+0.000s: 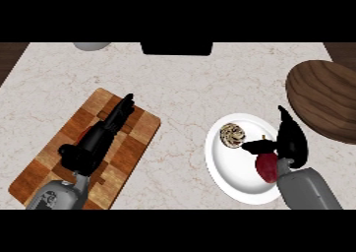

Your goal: Pick the cupcake from the plate and place it in the bowl

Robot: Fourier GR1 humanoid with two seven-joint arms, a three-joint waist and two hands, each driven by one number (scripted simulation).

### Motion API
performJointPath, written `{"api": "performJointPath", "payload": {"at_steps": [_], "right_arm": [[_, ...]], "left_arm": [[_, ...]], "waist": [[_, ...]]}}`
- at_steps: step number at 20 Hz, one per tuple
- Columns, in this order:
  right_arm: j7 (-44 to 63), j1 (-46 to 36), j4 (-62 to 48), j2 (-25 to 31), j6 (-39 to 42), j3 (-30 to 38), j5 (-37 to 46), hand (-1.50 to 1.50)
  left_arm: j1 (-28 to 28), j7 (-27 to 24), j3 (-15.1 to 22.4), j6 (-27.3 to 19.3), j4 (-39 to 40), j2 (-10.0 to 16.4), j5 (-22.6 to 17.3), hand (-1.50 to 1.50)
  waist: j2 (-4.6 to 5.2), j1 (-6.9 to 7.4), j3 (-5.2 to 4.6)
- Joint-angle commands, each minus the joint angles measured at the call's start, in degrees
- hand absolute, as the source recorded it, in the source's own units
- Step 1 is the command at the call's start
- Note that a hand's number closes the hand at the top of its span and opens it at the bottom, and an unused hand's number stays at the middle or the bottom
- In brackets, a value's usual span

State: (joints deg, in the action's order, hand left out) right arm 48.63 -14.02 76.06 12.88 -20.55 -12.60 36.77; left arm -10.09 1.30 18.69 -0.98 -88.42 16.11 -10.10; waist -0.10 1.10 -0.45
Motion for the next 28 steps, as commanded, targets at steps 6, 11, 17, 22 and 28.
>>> {"api": "performJointPath", "payload": {"at_steps": [6,11,17,22,28], "right_arm": [[30.3,-15.6,5.0,-4.1,27.5,0.9,-11.4,-1.5],[35.5,-19.8,2.0,-4.7,29.9,2.6,-14.3,-1.5],[36.5,-22.8,-1.7,-6.5,29.4,3.0,-13.5,-1.5],[31.6,-23.7,-6.8,-7.1,27.3,2.6,-9.4,-1.5],[31.6,-20.2,-4.8,-10.5,23.4,-1.7,-1.3,-1.5]], "left_arm": [[-0.9,0.0,-1.3,0.4,1.2,0.2,0.3,0.0],[-0.2,-0.7,-0.4,-0.4,1.5,-1.7,1.2,0.0],[1.5,2.0,-0.5,-0.4,-3.1,-1.1,1.1,0.0],[1.3,1.1,-3.8,2.4,-2.6,0.7,-0.6,0.0],[3.1,-0.7,-1.9,2.5,-1.1,-1.2,1.5,0.0]], "waist": [[-0.17,-0.87,0.26],[-0.05,-1.05,0.32],[-0.19,-0.67,0.4],[0.02,-0.56,0.42],[-0.03,-0.93,0.41]]}}
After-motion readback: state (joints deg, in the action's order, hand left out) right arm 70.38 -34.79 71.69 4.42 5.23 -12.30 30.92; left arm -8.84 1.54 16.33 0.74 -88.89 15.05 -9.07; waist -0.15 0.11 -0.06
